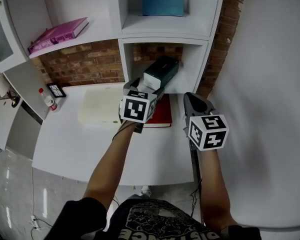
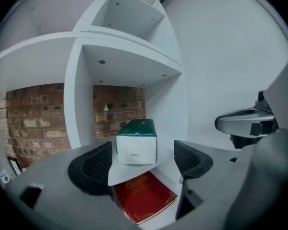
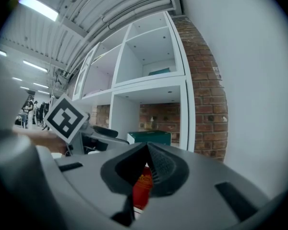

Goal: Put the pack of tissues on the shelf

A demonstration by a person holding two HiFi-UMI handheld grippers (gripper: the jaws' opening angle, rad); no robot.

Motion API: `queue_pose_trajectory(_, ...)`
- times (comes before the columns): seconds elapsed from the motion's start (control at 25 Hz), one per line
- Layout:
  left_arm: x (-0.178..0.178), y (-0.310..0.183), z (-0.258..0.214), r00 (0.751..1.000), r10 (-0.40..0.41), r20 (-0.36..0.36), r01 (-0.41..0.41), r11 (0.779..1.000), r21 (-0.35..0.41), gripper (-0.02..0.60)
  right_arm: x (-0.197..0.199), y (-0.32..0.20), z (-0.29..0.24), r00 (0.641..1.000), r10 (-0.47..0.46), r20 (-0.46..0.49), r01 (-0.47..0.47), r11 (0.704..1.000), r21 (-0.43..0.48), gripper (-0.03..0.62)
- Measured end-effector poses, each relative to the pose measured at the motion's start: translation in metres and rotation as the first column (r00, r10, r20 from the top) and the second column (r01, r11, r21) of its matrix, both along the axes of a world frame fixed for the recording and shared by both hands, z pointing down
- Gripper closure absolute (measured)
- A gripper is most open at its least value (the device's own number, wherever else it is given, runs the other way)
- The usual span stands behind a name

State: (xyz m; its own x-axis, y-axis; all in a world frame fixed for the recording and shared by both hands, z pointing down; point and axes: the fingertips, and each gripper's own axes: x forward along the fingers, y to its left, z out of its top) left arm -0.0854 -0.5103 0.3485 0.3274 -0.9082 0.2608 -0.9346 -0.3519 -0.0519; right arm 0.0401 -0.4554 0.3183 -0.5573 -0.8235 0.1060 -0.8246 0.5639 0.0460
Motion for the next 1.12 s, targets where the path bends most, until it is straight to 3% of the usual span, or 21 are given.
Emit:
queue_pose_trajectory(0.2,-0.010,0.028,-0.009,0.999,-0.007,-0.044,0.009,0.999,0.034,0.226,-0.006,0.003,-0.005,1.000,-0.018,0.006,0.018,1.000,0.009,0.591)
queue_pose_trajectory(0.52,-0.046,0.062,-0.010,0.998,-0.042,-0.043,0.045,0.996,0.074,0.338,-0.019,0.010,-0.009,0.999,-0.044,0.006,0.044,0.999,0.019,0.591)
queue_pose_trajectory(0.84,-0.071,0.076,-0.012,0.995,-0.103,-0.008,0.104,0.989,0.109,0.479,-0.026,0.013,-0.010,0.998,-0.057,-0.004,0.057,0.998,0.028,0.591)
queue_pose_trajectory(1.12,-0.075,0.079,-0.016,0.994,-0.106,0.013,0.104,0.987,0.124,0.529,-0.027,0.013,-0.011,0.998,-0.055,-0.005,0.055,0.998,0.032,0.591)
